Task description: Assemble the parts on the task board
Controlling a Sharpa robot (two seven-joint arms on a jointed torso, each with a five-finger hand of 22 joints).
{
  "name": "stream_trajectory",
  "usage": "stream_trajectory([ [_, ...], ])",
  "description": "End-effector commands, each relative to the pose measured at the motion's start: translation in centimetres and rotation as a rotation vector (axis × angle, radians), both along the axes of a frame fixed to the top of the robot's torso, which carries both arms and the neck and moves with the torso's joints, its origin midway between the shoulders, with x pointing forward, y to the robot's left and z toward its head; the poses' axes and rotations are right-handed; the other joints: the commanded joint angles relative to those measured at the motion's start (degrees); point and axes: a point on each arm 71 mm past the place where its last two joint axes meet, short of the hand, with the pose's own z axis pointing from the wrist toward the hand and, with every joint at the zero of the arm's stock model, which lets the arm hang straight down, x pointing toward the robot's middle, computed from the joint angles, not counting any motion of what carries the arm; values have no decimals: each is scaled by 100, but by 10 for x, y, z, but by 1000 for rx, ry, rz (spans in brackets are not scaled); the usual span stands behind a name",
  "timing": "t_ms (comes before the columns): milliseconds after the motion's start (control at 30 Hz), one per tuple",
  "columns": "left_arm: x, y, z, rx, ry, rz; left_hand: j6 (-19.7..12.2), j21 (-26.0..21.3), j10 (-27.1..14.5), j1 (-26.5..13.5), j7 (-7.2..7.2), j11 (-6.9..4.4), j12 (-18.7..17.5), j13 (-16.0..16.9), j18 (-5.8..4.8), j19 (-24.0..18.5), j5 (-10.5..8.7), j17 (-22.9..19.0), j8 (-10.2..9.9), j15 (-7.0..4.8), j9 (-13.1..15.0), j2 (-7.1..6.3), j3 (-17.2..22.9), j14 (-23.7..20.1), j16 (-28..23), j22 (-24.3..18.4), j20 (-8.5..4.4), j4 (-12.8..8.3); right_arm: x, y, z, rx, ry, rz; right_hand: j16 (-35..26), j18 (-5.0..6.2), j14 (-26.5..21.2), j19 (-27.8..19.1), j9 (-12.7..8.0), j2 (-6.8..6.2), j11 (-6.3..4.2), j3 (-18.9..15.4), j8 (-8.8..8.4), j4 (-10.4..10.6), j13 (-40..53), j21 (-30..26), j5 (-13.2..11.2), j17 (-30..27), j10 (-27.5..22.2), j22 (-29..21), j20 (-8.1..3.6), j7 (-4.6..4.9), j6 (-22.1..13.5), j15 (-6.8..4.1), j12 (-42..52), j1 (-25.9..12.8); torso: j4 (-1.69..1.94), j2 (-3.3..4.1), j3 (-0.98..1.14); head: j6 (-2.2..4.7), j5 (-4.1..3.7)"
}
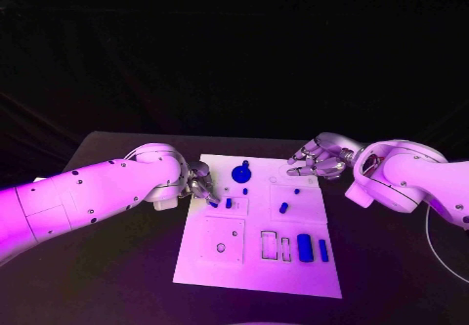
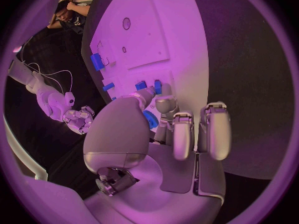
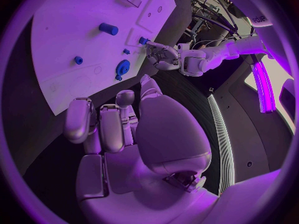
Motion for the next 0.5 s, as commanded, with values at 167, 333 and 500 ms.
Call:
stream_trajectory([
  [167, -5, -3, -8, 28, 38, -18, 90, 63, 122, -92, -54, -11, 94, 78, -51, 391, 72, 1510, 33, 17, -15, 8, 767, 602, 18, 1073, -32, -628, -1, 2, -1, -1, 3, 18, -39, 114, 166, -26, 7, 47, -2, -28, 27, -3, -2, -20, 30, -5, 11, -5, -1, -13, 41, -27, 17, 29, -4, 4, 3, -9, -1],
  [333, -4, -5, -8, 25, 35, -7, 236, 107, 214, -470, -135, -68, 199, 194, -64, 413, 75, 1510, 68, -26, -22, -100, 556, 602, 18, 1122, -53, -418, -1, 2, 0, -1, 3, 18, -39, 114, 166, -26, 7, 47, -2, -28, 27, -3, -2, -20, 30, -5, 11, -5, -1, -13, 41, -27, 17, 29, -4, 7, 5, -19, -5],
  [500, -3, -8, -10, 32, 36, 0, 332, 155, 269, -711, -168, -97, 274, 286, -78, 437, 71, 1510, 68, -54, -44, -129, 356, 602, 18, 1173, -77, -274, -1, 2, 0, -1, 3, 17, -39, 114, 166, -26, 7, 47, -2, -28, 27, -3, -2, -20, 30, -5, 11, -5, -1, -13, 41, -27, 17, 29, -10, 6, 4, -27, -13],
])
